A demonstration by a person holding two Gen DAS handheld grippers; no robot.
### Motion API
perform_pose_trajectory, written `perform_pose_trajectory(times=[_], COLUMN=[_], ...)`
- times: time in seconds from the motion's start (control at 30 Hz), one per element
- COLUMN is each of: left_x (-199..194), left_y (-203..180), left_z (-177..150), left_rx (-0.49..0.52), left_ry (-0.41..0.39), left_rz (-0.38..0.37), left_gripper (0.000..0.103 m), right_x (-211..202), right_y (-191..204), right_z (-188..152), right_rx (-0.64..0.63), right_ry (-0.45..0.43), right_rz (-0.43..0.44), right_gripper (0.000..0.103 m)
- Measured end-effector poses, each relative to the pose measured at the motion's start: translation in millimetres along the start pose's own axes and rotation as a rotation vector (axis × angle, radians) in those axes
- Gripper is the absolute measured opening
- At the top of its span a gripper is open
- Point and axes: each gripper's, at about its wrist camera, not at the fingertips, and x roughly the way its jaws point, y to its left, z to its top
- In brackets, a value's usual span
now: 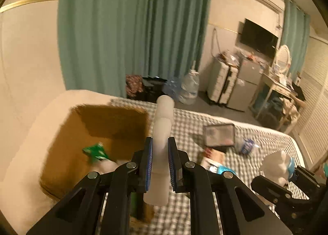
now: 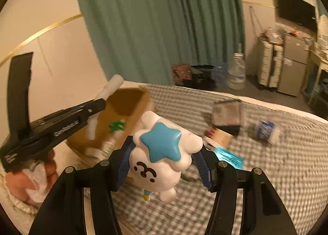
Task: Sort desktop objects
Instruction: 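Carry the foam tube and plush toy over the box and release both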
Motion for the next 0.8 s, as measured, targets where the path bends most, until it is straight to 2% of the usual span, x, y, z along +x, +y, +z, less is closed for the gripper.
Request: perform_pose_trajectory(times=[0.13,0.2,0.3,0.43,0.57,0.7,0.73,0.77,0.8], left_x=[12,18,33,65,96,120,122,124,124], left_y=[45,67,96,128,140,148,151,152,152], left_z=[15,16,11,-3,-19,-27,-28,-28,-30], left_rx=[-0.021,-0.035,-0.039,-0.069,-0.067,-0.064,-0.065,-0.062,-0.047], left_ry=[0.000,0.004,0.033,0.096,0.153,0.184,0.185,0.189,0.197], left_rz=[0.054,0.082,0.122,0.135,0.114,0.109,0.121,0.132,0.145], left_gripper=[0.014,0.014,0.014,0.014,0.014,0.014,0.016,0.025,0.032], right_x=[20,38,69,118,175,206,214,222,226], right_y=[28,45,66,82,87,85,84,86,87], right_z=[20,30,42,56,61,63,63,65,65], right_rx=[-0.002,0.006,0.012,0.005,0.029,0.050,0.056,0.061,0.062], right_ry=[-0.016,-0.002,0.022,0.056,0.127,0.139,0.147,0.151,0.154], right_rz=[0.089,0.158,0.205,0.191,0.170,0.163,0.161,0.154,0.148], right_gripper=[0.057,0.057,0.057,0.057,0.057,0.057,0.057,0.057,0.062])
